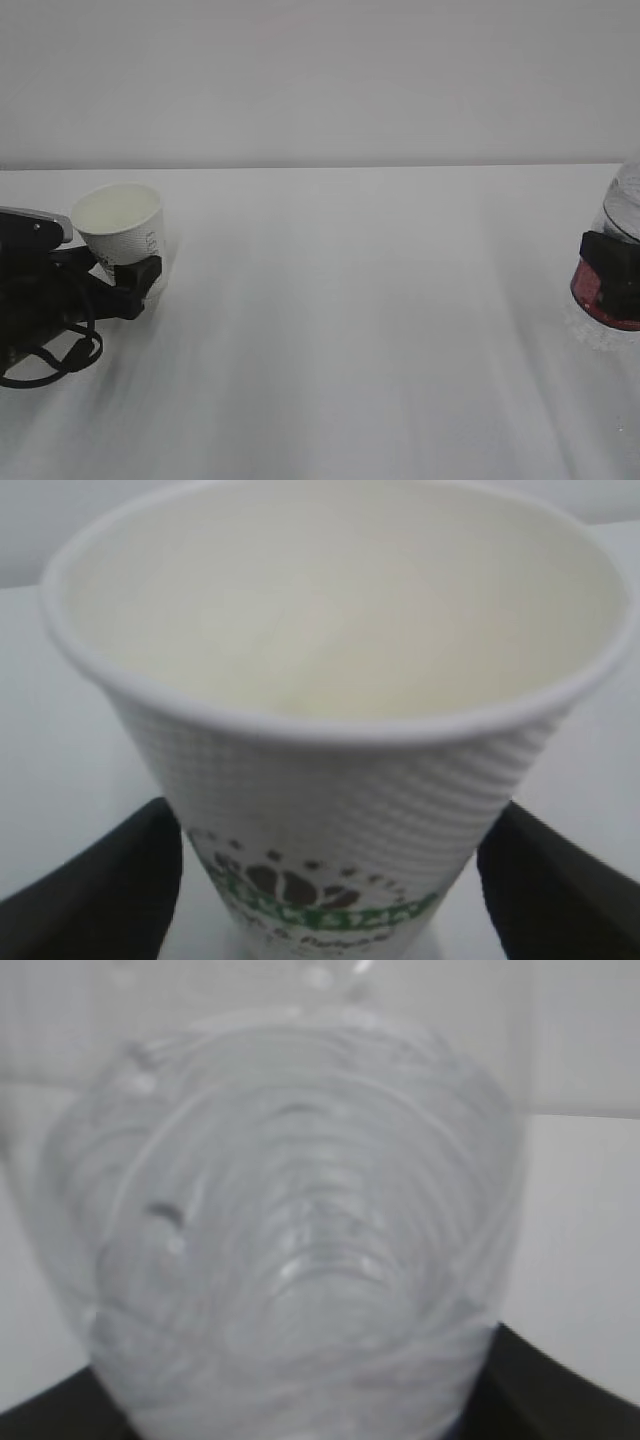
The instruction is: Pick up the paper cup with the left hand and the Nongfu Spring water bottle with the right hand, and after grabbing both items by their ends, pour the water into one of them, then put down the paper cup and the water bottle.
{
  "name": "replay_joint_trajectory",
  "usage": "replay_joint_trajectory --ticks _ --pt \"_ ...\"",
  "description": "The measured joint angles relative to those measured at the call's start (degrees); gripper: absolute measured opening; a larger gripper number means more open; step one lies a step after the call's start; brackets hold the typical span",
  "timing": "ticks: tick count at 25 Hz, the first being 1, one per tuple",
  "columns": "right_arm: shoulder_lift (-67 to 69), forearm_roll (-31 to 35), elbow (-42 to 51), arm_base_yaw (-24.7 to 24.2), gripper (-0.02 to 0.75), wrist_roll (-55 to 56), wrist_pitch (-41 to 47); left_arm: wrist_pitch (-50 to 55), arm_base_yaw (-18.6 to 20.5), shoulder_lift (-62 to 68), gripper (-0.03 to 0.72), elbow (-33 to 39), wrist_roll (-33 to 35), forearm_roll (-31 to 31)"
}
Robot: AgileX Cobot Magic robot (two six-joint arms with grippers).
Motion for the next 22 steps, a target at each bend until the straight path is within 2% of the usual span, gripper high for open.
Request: replay_joint_trajectory --ticks 16,22 --pt "0.00 -0.04 0.00 0.00 0.430 0.00 0.00 0.00 0.00 2.85 0.692 -3.11 -1.52 -0.49" --pt "0.00 -0.13 0.00 0.00 0.430 0.00 0.00 0.00 0.00 2.85 0.668 -3.11 -1.52 -1.02"
